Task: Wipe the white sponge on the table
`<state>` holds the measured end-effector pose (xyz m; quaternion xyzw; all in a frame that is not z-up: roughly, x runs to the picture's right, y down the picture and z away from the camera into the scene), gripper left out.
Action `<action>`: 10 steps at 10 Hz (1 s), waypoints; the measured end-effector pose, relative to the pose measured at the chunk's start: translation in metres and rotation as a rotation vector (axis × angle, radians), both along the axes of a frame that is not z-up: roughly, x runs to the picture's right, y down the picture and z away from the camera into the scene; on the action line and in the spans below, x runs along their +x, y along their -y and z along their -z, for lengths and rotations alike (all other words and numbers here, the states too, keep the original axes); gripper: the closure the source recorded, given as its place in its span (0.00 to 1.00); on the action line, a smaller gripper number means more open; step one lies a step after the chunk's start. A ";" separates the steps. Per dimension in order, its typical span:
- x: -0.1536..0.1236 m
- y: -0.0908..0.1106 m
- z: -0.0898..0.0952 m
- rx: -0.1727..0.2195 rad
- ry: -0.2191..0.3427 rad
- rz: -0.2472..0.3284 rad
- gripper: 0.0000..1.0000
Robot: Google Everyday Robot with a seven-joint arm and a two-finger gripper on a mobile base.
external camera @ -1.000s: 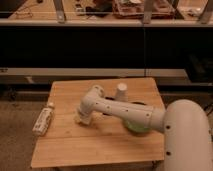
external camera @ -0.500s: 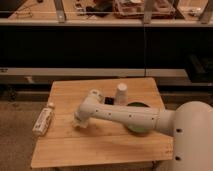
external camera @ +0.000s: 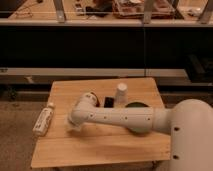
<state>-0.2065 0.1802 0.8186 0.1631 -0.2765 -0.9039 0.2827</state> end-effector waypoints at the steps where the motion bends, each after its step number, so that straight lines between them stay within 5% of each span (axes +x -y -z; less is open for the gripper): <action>1: -0.008 -0.001 0.001 0.000 0.008 0.006 0.57; 10: -0.055 0.020 -0.031 -0.026 0.018 0.002 0.57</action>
